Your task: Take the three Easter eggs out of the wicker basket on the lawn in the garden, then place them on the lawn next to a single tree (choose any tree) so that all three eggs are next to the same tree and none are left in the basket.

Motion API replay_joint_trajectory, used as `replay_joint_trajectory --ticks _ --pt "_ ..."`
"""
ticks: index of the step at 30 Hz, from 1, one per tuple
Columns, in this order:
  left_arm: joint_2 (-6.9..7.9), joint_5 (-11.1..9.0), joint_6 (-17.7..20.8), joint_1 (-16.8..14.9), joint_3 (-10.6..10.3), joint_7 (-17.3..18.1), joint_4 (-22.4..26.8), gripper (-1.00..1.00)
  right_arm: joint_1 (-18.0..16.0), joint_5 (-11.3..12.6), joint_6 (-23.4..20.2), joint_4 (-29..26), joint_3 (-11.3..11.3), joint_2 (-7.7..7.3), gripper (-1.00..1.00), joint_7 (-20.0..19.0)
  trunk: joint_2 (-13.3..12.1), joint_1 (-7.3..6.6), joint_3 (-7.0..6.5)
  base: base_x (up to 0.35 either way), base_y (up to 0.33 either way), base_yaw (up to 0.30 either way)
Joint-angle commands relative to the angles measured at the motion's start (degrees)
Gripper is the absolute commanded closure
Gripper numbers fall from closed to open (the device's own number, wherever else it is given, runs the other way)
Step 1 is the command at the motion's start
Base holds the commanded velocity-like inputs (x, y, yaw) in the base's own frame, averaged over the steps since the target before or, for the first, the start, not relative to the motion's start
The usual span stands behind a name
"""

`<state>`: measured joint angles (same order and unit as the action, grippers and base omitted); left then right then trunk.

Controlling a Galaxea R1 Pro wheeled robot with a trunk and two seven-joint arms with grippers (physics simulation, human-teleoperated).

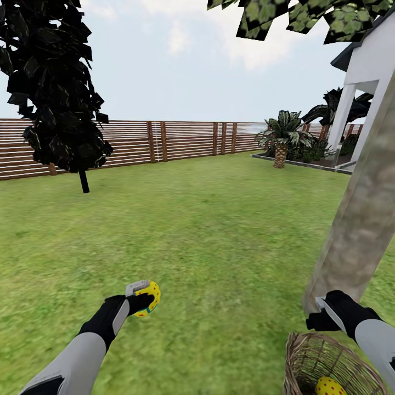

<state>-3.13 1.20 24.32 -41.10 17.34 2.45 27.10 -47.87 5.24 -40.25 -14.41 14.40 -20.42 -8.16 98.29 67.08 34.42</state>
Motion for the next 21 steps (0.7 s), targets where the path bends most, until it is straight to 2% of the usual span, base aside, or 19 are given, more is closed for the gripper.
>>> replay_joint_trajectory --ticks 1,3,5,7,21 --pt "-0.06 0.2 0.4 0.0 0.5 0.3 0.1 1.00 0.0 0.5 -0.3 -0.1 0.5 -0.06 -1.00 0.0 0.0 0.00 0.06 0.000 0.000 0.000" --pt "0.06 0.2 2.0 0.0 0.4 0.3 0.2 1.00 0.0 0.5 -0.3 -0.1 0.5 -0.02 -1.00 0.0 0.0 0.00 0.06 0.000 0.000 0.000" --pt "0.15 0.1 7.2 0.0 0.4 0.4 0.5 1.00 0.0 0.5 -0.3 -0.1 0.6 0.02 -1.00 0.0 0.0 0.00 0.06 0.000 0.000 0.000" --pt "0.08 0.2 8.5 0.0 0.3 0.3 0.6 1.00 0.0 0.5 -0.3 -0.1 0.6 0.02 -1.00 0.0 0.0 0.00 0.06 0.000 0.000 0.000" --pt "0.23 0.2 8.1 0.0 0.3 0.1 0.9 1.00 0.0 0.6 -0.3 -0.1 0.5 -0.20 -1.00 0.0 0.0 0.00 0.06 0.000 -0.007 0.000"
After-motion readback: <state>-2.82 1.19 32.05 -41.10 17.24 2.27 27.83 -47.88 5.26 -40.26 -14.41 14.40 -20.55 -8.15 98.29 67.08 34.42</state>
